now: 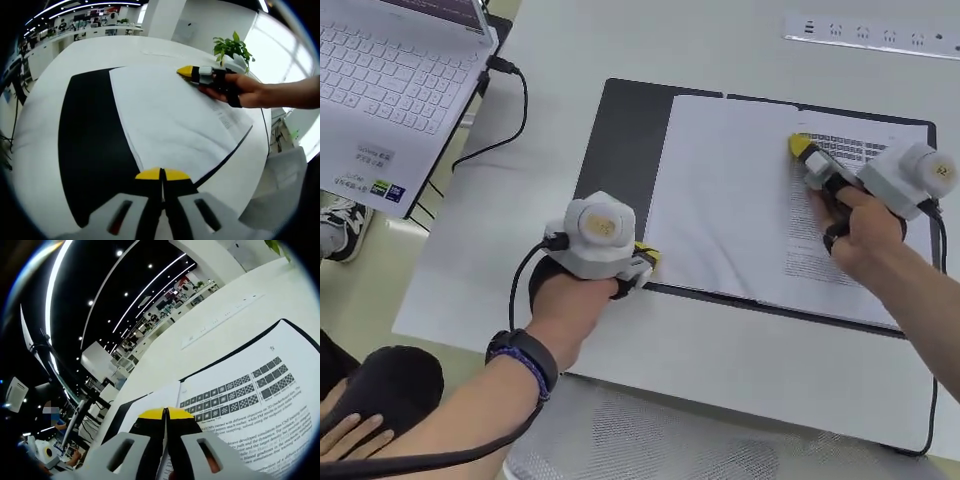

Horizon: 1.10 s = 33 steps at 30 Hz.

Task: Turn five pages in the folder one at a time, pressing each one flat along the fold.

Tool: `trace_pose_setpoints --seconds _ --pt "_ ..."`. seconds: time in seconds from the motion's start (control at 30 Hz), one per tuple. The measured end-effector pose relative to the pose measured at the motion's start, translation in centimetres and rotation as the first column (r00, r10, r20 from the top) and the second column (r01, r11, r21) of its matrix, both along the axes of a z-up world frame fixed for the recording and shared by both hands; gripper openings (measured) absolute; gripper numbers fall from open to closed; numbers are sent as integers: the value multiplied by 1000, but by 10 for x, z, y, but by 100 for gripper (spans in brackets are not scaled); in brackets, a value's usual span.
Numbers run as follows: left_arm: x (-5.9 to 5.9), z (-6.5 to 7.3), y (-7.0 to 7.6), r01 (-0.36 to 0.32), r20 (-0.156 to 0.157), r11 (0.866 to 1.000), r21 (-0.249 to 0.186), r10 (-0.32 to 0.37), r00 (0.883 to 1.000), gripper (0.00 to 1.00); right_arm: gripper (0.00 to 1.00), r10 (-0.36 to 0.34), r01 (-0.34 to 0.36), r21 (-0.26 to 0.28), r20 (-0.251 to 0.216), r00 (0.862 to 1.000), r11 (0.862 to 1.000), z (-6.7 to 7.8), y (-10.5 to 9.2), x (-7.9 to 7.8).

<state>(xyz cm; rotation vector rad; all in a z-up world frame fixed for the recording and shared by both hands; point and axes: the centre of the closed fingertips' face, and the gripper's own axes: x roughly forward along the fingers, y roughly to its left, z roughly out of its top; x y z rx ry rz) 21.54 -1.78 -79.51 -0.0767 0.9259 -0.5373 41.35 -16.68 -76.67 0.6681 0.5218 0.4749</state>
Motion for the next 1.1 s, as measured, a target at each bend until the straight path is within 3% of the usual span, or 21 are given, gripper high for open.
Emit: trace_pose_setpoints --seconds 0.43,0.63,0.9,1.1 --pt "0 0 0 -4 -9 1000 0 4 1000 0 0 -57 57 27 1 998 998 -8 -4 41" --pt "0 0 0 -9 -12 1000 -7 9 1000 0 0 -57 57 31 -13 998 998 -4 1 56" --pt "0 0 0 -12 -10 1000 -6 12 1000 0 0 -66 66 38 -5 998 997 -6 1 60" --pt "0 0 1 -9 -11 1000 -7 9 1000 0 0 -53 53 42 -7 999 998 -4 3 55"
